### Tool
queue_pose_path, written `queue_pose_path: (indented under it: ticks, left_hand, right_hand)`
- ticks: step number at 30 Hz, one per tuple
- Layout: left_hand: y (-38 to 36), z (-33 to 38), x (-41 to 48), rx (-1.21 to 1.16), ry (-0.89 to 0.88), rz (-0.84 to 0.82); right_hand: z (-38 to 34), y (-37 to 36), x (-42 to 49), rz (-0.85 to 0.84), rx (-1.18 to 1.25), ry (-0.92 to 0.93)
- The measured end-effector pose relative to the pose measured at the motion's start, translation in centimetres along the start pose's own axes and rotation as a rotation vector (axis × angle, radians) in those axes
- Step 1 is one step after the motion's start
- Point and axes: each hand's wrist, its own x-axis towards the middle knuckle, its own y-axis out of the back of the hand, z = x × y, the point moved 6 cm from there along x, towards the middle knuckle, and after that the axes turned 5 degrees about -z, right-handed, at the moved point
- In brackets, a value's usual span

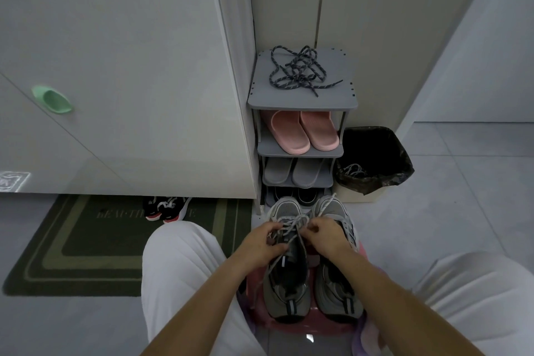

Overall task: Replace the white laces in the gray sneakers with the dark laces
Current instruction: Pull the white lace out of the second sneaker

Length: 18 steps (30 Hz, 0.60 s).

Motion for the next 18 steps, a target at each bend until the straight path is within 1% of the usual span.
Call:
queue_pose_path:
  ticks: [3, 5, 7, 9, 10, 11, 14, 16, 18]
  left_hand:
    - [0.0, 0.1, -0.1, -0.006, -0.007, -0.002]
    - [0.0, 0.1, -0.1, -0.007, -0.007, 0.0]
    - [0.1, 0.0, -0.1, -0.007, 0.004, 0.001]
    - [0.0, 0.0, -0.1, -0.006, 0.015, -0.001]
    - [0.0, 0.0, -0.1, -0.003, 0.014, 0.001]
    - [0.0, 0.0, 0.0, 0.001, 0.013, 0.003]
    - [0.0, 0.0, 0.0, 0.013, 0.018, 0.012]
    - [0.0, 0.0, 0.0, 0.023, 0.02, 0.016]
    - [-0.1, -0.1, -0.1, 0.016, 0.021, 0.013]
  right_hand:
    - [0.2, 0.2, 0.0, 0.05, -0.044, -0.012]
    - [0.0, 0.6, -0.1, 0.111, -0.02, -0.031]
    - [0.1, 1.1, 0.1, 0.187, 0.122, -0.062]
    - [0.4, 1.3, 0.1, 0.201, 0.305, -0.107]
    - [0.4, 1.2, 0.2, 0.189, 0.343, -0.114]
    - [0.3, 0.9, 0.2, 0.152, 0.312, -0.109]
    - [0.0, -0.1, 0.1, 0.044, 0.064, -0.079]
    - [0.0, -0.4, 0.0, 0.033, 0.041, -0.07]
    - [0.1, -0.2, -0.1, 0.045, 0.021, -0.098]
